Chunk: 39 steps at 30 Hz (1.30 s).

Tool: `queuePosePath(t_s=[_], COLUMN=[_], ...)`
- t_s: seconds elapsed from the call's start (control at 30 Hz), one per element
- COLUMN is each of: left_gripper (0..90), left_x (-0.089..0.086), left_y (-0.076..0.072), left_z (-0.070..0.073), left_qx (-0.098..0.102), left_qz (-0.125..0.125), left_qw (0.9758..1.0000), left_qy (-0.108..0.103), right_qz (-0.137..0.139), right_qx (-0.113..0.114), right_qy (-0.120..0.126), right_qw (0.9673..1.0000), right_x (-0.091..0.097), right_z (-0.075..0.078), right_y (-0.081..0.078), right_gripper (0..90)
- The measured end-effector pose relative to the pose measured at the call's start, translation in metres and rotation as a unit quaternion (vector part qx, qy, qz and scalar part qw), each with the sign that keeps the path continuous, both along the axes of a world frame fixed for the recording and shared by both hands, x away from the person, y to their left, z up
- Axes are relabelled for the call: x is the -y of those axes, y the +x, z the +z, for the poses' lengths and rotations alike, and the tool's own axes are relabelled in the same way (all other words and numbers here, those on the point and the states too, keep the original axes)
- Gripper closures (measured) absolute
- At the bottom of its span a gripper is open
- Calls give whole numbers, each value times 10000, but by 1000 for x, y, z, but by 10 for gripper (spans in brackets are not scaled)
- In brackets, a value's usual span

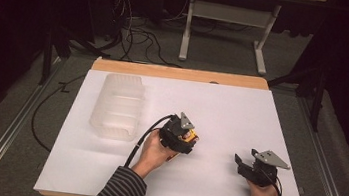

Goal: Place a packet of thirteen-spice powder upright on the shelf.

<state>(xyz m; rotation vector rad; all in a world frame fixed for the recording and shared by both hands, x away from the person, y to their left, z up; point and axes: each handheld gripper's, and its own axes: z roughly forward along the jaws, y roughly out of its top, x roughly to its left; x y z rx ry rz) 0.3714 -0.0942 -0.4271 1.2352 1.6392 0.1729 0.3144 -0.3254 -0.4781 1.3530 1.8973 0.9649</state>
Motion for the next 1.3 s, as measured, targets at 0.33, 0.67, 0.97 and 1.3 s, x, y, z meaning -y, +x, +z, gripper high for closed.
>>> queuePosePath(t_s=[0.33, 0.67, 0.97, 1.3], left_gripper=[329, 329, 329, 329], left_x=[-14, -25, -32, -44], left_y=[-5, -6, -5, -1], left_z=[15, 23, 30, 39], left_qx=[81, 212, 382, 526], left_qz=[111, 144, 348, 585], left_qw=[9996, 9990, 9977, 9948], left_qy=[-258, -361, -441, -641], right_qz=[8, 23, 20, 25], right_qx=[-12, -26, 85, 94], right_qy=[13, -9, 128, 142], right_qw=[10000, 10000, 9999, 9999], right_x=[0, 0, 2, 2], right_z=[0, 0, 1, 1], right_y=[0, 0, -2, -2], right_gripper=[330, 330, 328, 328])
